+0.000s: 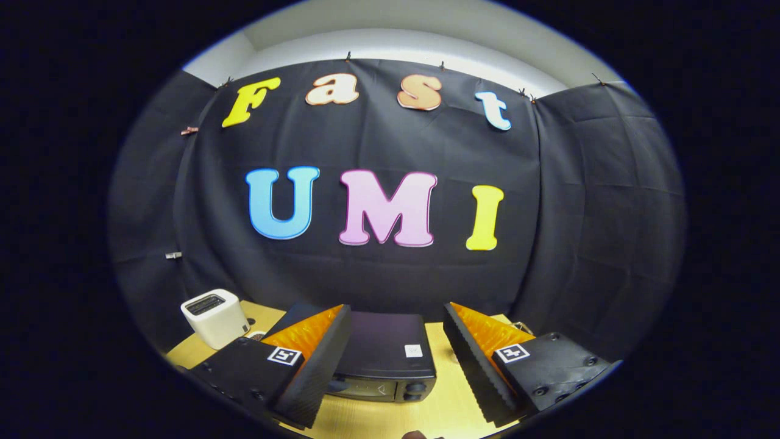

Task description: Open the toaster oven, put the food inside, and close the toaster oven door.

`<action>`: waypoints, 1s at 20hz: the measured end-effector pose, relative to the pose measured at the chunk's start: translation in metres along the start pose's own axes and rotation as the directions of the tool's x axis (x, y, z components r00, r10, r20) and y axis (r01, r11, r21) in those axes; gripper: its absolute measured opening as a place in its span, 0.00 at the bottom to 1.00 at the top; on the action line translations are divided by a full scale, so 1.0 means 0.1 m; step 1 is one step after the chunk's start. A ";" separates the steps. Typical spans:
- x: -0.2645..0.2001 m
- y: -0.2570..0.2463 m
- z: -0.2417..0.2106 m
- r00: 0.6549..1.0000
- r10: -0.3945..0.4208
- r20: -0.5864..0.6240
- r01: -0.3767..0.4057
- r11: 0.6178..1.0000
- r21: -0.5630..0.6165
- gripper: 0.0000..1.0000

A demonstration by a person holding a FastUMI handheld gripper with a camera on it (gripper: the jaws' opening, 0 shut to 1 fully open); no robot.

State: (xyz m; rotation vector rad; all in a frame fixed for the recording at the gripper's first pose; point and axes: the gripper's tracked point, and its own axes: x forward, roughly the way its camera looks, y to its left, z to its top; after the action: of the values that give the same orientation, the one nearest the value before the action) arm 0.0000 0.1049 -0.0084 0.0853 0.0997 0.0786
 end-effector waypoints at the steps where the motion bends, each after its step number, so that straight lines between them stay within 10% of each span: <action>1: 0.13 -0.07 0.17 1.000 -0.006 0.019 0.006 1.000 0.006 0.99; 9: -0.08 -0.67 0.77 0.993 -0.025 0.116 0.022 1.000 0.019 0.99; 20: -0.18 -1.01 0.52 0.998 -0.026 0.055 0.025 1.000 0.019 0.99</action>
State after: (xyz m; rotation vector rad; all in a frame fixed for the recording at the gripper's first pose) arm -0.0049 -0.0014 0.0359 0.1039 0.0459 0.0496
